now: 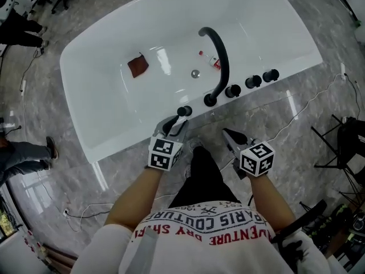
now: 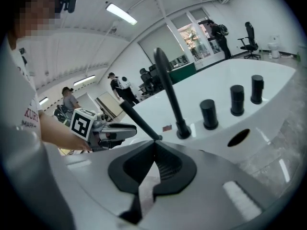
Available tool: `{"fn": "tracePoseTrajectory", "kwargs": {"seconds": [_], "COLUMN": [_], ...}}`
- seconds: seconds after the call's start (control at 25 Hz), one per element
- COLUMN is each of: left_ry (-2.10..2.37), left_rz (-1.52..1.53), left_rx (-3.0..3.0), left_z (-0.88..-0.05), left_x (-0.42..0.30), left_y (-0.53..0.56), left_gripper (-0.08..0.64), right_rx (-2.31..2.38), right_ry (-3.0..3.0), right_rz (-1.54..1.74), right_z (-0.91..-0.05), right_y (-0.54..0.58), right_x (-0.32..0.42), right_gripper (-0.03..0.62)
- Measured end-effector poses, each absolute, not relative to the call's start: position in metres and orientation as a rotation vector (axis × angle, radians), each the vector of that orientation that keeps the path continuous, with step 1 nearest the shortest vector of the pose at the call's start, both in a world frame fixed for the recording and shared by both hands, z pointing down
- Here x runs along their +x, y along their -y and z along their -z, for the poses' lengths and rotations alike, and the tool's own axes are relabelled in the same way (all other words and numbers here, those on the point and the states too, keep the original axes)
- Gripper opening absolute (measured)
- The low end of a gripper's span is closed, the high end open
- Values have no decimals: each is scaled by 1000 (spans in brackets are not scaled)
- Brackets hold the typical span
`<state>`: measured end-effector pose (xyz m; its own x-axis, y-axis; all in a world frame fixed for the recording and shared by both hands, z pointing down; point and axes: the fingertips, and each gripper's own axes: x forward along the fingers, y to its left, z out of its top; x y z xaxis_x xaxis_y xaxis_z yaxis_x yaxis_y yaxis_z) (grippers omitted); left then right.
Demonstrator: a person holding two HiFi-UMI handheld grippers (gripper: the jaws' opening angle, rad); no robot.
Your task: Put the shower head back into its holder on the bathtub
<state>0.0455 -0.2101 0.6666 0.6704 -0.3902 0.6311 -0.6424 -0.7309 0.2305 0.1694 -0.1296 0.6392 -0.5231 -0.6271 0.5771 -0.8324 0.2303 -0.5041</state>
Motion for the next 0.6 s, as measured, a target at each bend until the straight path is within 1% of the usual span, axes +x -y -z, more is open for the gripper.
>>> {"fn": "tracePoseTrajectory", "kwargs": {"seconds": [0.08, 0.2, 0.32, 0.44, 0.6], "left_ry": [673, 484, 379, 397, 486], "left_rz": [-701, -612, -545, -463, -349], "left_rx": [2480, 2555, 2627, 2679, 2676], "left_z": [-626, -557, -492, -443, -398], "left_x": [47, 45, 33, 11, -13], "left_y": [192, 156, 122, 92, 60], "left_gripper": [5, 3, 3, 3, 3], "right_rx": [1284, 1144, 1026, 892, 839], "right_ry": [2362, 2504, 2591, 2639, 2675], "right_rz": [-1136, -1031, -857, -718, -606], "right_z": [-614, -562, -505, -466, -428], "right_y": [132, 126, 108, 75, 42], "right_x": [147, 111, 80, 54, 42], "right_gripper": [0, 0, 0, 2, 2]}}
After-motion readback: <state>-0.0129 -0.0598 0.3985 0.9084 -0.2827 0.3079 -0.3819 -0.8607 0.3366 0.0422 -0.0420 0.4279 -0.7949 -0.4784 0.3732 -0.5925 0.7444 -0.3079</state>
